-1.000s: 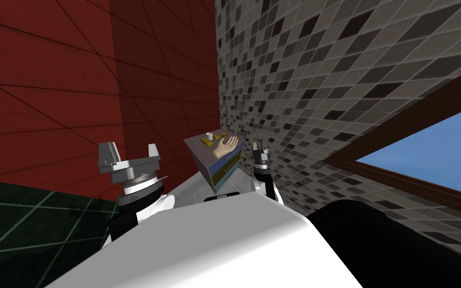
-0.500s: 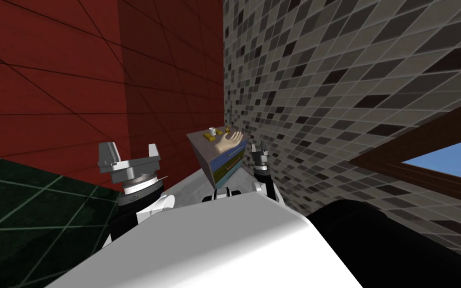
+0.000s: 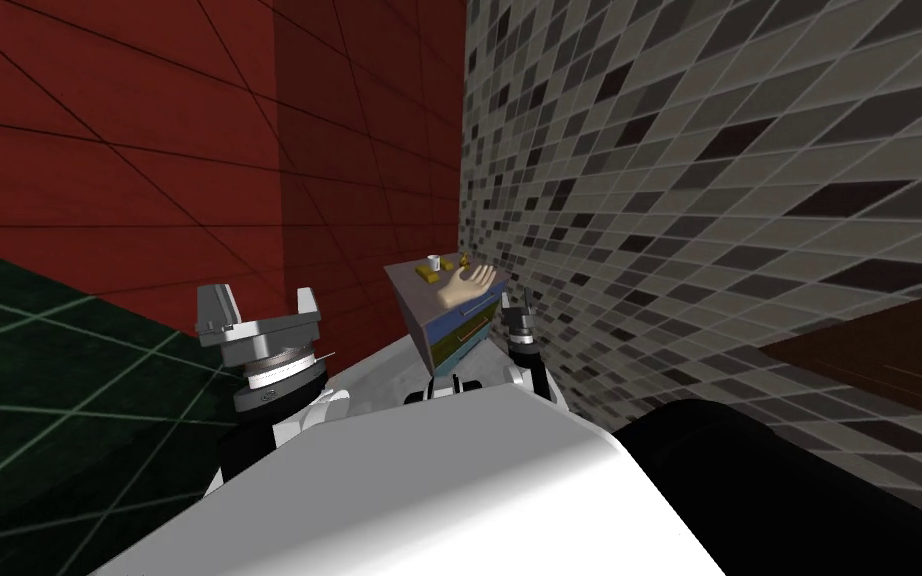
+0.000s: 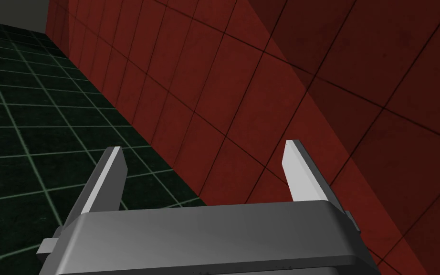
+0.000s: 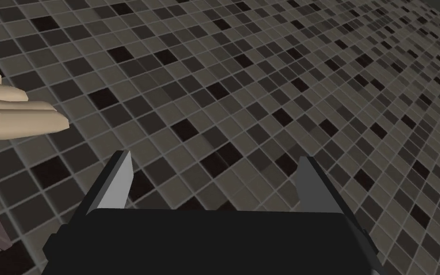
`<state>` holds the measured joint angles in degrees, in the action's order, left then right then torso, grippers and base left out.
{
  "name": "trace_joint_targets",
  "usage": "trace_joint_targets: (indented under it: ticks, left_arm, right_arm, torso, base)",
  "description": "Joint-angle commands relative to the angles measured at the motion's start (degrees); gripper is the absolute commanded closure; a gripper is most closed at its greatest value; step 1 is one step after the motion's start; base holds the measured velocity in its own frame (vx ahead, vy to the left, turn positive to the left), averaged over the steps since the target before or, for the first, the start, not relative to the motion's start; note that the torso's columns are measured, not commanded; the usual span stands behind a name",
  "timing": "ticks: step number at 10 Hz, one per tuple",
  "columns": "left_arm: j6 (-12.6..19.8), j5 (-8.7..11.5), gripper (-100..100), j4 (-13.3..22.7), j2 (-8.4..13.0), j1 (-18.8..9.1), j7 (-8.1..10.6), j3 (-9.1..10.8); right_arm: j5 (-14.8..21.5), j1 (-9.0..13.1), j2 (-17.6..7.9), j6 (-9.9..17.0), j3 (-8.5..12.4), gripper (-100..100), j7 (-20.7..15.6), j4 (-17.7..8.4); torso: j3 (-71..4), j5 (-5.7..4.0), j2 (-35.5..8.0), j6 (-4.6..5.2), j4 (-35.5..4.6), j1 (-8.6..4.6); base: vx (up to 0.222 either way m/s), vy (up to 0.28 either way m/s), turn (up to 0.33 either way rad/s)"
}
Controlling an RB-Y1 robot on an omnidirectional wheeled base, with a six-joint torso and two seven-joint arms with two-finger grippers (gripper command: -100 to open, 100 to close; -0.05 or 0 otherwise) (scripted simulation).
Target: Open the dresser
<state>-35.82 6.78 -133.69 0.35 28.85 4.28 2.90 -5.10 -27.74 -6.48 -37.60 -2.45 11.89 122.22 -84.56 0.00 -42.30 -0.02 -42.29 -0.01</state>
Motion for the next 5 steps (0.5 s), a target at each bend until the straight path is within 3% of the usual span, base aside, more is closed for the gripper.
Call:
trace_joint_targets:
  ticks: [1, 4, 5]
  left_arm:
    - [0.0, 0.0, 0, 0.0, 0.0, 0.01, 0.0, 0.01]
    - [0.0, 0.0, 0, 0.0, 0.0, 0.0, 0.0, 0.0]
    - [0.0, 0.0, 0, 0.0, 0.0, 0.01, 0.0, 0.01]
  right_arm:
    - [-2.17, 0.11, -0.98, -2.98, -0.04, -100, 4.31, -3.02]
    - [-3.73, 0.15, -1.51, -5.01, -0.08, -100, 9.1, -5.14]
    - [-5.36, 0.19, -1.97, -7.15, -0.1, -100, 10.71, -7.39]
  torso:
    - [0.01, 0.0, -0.02, 0.05, 0.0, -0.01]
    - [-0.02, 0.01, 0.03, 0.0, 0.01, 0.03]
    - [-0.02, 0.01, 0.02, 0.05, 0.01, 0.01]
  base:
    - [0.023, -0.018, 0.201]
    - [0.022, -0.016, 0.187]
    - [0.025, -0.022, 0.252]
